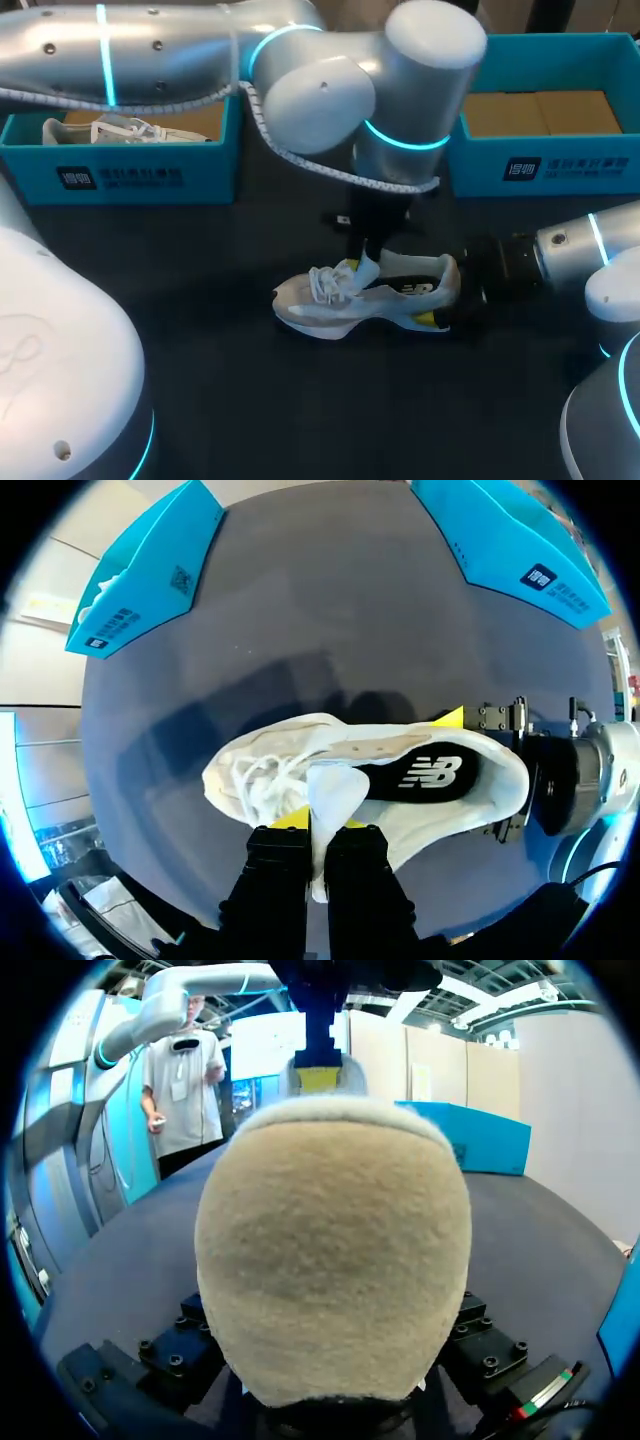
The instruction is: Take the shoe out of the shoebox, open the shoe tongue, remove and reinsert the insole, then place the shoe into the shoebox
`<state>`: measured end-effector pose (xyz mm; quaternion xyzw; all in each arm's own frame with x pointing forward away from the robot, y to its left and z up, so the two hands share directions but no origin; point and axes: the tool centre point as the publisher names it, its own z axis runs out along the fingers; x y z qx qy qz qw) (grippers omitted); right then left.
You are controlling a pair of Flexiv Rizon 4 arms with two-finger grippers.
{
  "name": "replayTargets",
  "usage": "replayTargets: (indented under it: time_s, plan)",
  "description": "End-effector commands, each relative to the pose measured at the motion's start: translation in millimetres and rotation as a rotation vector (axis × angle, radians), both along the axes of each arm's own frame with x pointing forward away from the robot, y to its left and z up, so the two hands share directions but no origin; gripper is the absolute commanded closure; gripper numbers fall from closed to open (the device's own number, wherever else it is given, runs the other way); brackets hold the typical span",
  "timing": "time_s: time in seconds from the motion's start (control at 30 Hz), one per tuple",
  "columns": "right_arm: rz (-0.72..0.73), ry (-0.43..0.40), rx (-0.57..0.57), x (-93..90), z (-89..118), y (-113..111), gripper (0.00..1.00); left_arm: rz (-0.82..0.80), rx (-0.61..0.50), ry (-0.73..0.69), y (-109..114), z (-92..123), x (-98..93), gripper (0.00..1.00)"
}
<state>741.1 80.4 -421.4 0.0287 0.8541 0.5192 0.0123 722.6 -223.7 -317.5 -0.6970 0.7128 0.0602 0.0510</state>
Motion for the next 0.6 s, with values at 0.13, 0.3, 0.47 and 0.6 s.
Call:
replayTargets:
  time_s: [0.13,0.3,0.47,0.6]
  plan:
    - [-0.002,-0.001,-0.002,-1.4,-0.5,1.6,1.00,-0.014,-0.078,-0.014,34.9,15.1,-4.1,1.00]
    - [-0.002,-0.001,-0.002,-1.4,-0.5,1.6,1.00,-0.027,-0.076,0.008,48.0,6.2,-9.9,1.00]
    - [-0.002,-0.001,-0.002,-1.4,-0.5,1.6,1.00,0.001,-0.055,0.012,57.7,-8.1,-10.5,1.00]
    - [-0.002,-0.001,-0.002,-1.4,-0.5,1.6,1.00,-0.006,-0.032,0.002,64.8,-19.0,-13.9,1.00]
